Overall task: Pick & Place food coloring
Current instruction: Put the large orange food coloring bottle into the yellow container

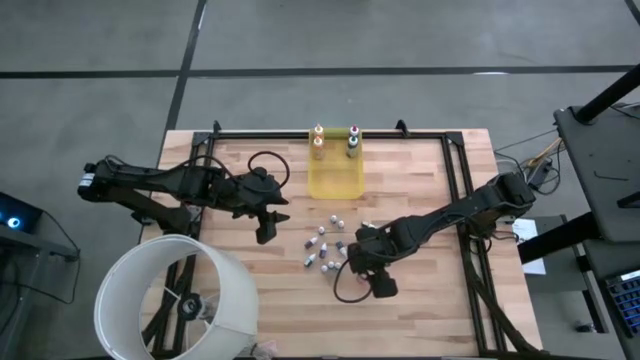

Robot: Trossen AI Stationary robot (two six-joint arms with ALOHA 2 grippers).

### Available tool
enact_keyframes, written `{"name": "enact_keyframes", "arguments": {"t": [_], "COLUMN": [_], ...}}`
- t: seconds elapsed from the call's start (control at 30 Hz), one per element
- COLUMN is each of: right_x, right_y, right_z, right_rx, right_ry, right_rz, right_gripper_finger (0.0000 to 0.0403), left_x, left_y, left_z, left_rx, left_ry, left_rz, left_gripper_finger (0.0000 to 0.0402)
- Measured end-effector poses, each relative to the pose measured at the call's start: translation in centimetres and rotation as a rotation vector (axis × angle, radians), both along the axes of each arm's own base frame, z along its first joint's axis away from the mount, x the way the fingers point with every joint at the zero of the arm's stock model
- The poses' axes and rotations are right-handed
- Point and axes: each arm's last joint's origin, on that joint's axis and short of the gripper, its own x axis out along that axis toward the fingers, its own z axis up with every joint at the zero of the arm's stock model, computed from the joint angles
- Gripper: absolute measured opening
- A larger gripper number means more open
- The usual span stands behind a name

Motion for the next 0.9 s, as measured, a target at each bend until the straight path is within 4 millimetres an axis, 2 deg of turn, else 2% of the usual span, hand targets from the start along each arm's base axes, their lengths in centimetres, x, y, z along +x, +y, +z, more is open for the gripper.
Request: {"name": "enact_keyframes", "arguments": {"t": [0.7,0.9], "right_x": [0.01,0.01], "right_y": [0.01,0.01], "right_z": [-0.32,-0.32], "right_rx": [0.008,0.008], "right_ry": [-0.008,-0.008], "right_rz": [-0.004,-0.004], "right_gripper_finger": [0.0222,0.0188], "left_x": [0.00,0.00], "left_y": [0.02,0.02], "left_z": [0.00,0.00], "left_rx": [0.000,0.000], "left_ry": [0.000,0.000], "left_rz": [0.000,0.001], "left_gripper_finger": [0.0172,0.0172]}}
